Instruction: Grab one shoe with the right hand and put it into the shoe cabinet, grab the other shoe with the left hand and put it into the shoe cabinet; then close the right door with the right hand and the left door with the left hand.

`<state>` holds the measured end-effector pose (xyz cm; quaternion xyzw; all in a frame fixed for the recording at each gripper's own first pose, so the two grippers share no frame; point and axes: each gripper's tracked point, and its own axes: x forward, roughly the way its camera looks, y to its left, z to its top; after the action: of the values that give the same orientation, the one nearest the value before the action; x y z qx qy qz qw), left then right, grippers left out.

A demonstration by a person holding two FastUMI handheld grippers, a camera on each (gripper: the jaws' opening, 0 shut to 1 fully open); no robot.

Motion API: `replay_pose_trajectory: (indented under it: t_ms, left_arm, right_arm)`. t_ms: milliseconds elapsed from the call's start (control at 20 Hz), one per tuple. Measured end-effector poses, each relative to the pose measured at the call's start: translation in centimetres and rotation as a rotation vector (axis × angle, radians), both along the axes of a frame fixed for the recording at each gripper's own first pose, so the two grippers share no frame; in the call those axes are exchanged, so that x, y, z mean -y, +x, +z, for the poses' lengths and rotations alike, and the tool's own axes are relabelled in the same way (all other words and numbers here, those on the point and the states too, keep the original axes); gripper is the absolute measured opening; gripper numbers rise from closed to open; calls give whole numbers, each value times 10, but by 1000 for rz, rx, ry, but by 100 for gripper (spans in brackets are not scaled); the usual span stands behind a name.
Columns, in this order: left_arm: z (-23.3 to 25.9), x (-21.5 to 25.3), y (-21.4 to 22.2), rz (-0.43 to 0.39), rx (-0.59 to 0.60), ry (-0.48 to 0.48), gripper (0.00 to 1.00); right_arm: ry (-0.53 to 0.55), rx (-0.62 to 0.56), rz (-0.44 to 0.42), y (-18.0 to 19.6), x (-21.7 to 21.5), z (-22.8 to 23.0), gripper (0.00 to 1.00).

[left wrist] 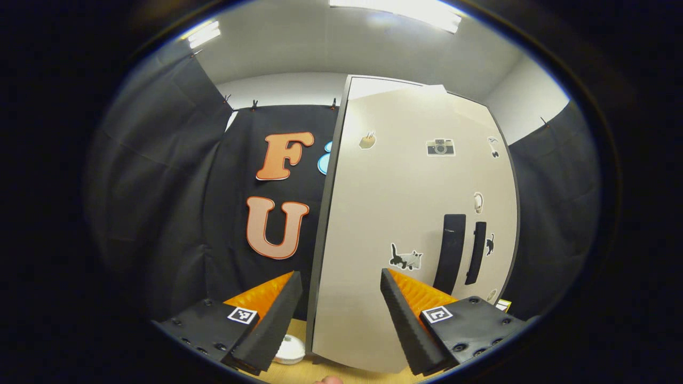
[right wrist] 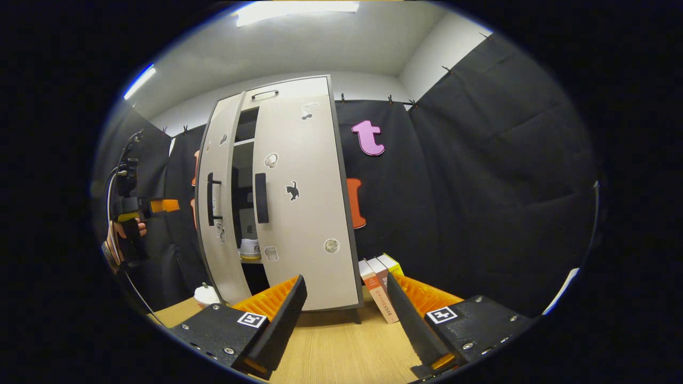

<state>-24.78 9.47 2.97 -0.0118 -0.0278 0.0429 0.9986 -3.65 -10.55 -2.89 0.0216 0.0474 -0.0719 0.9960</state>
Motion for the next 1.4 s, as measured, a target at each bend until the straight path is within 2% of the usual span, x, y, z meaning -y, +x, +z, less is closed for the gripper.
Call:
replay_pose_trajectory:
  t_ms: [100, 250, 350, 500, 550, 650, 900, 1000, 1050, 1350, 1400]
  left_arm:
    - [-3, 2, -18, 0, -9, -16, 94]
    - [-10, -2, -48, 19, -14, -22, 96]
    - [-20, -4, -65, 35, -17, -16, 94]
    - [-43, 5, -90, 39, -33, -21, 99]
    - [-50, 9, -97, 40, -34, -34, 94]
    - [-65, 20, -110, 36, -37, -48, 96]
    - [-102, 35, -140, 66, -74, -3, 96]
    - [-113, 39, -146, 66, -96, -1, 94]
    - [-115, 38, -148, 69, -103, -3, 96]
    - [-123, 37, -145, 74, -112, -7, 96]
    - [-125, 40, -145, 72, -120, -19, 99]
  right_arm:
    - [5, -3, 19, 5, -7, -1, 93]
    - [4, -6, 49, 13, -18, -2, 93]
    - [3, -8, 70, 16, -26, -1, 93]
    - [-3, -9, 95, 20, -36, -1, 93]
    - [-4, -9, 100, 21, -40, -2, 93]
    - [0, -9, 111, 23, -46, -3, 93]
    - [0, -20, 125, 18, -57, -10, 93]
    - [-11, -27, 120, 16, -57, -12, 93]
    - [-13, -29, 118, 16, -57, -13, 93]
    - [-4, -37, 100, 11, -52, -15, 93]
    - [-5, -36, 93, 11, -50, -15, 93]
